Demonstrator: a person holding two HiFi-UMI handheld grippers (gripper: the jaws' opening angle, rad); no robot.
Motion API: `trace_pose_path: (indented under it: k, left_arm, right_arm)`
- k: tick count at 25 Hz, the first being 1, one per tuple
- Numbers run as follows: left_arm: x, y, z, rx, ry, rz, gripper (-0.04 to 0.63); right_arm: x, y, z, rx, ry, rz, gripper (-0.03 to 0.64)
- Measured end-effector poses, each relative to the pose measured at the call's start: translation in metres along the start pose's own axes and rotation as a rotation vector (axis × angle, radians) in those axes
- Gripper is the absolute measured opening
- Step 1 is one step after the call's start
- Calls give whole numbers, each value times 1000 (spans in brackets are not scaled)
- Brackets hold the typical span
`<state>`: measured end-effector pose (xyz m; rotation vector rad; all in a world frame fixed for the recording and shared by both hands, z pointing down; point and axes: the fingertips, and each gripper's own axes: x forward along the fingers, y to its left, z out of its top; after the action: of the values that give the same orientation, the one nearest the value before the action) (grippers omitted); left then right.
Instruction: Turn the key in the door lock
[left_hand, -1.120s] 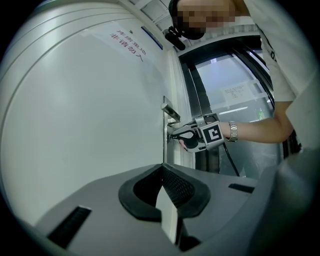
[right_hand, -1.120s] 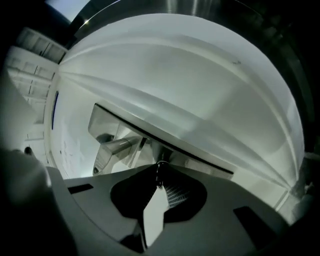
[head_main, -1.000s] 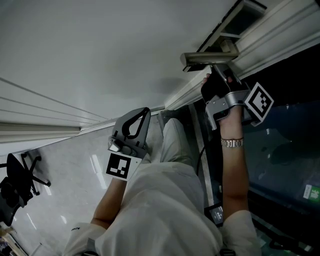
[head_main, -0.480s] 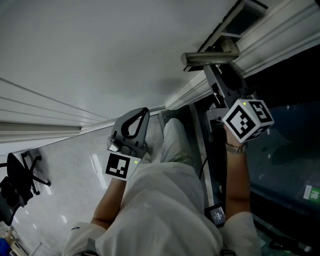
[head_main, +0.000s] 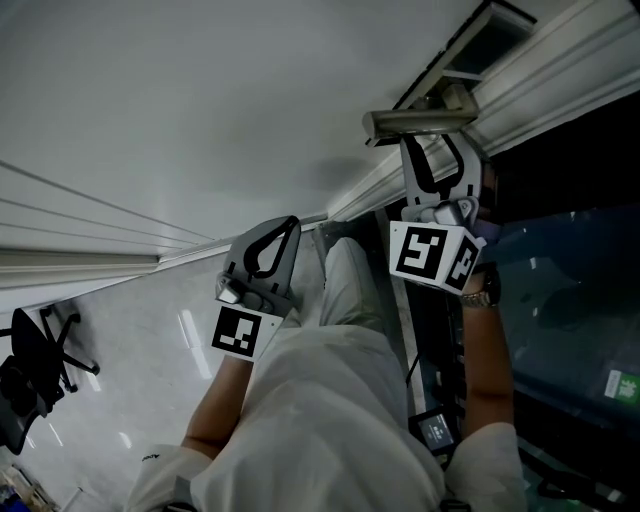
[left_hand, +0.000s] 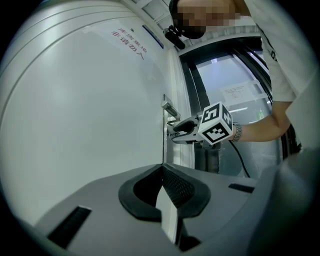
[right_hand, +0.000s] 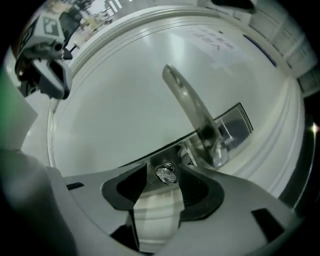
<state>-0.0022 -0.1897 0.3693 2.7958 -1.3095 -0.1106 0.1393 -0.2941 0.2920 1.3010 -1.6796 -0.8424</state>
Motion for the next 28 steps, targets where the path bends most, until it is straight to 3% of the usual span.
trace_pose_path:
  k: [4, 7, 8, 10, 13, 19, 21, 28]
  left_arm:
    - [-1, 3, -1, 6, 3, 2, 3]
    - [-1, 4, -1, 4, 1, 0, 3]
    - [-2, 4, -1, 2, 3, 1, 3]
    - [-3, 7, -1, 0, 7, 5, 3]
    - [-3, 10, -2, 4, 9, 10, 3]
    - [-3, 11, -3, 0, 6, 10, 3]
    - [-3, 12, -3, -3, 8, 11, 3]
    - [-6, 13, -4, 8, 19, 16, 3]
  right_arm:
    - [9, 1, -5, -193, 19, -49, 176]
    - [11, -2, -5, -229, 20, -78, 159]
    - [11, -3, -5, -227, 16, -90, 107]
    - [11, -5, -4, -213, 10, -101, 106]
    - [11, -6, -4, -160, 8, -114, 104]
    - [11, -12, -5, 186, -23, -70, 104]
    - [12, -13, -2, 249, -40, -55, 104]
    - [11, -12, -4, 223, -40, -83, 107]
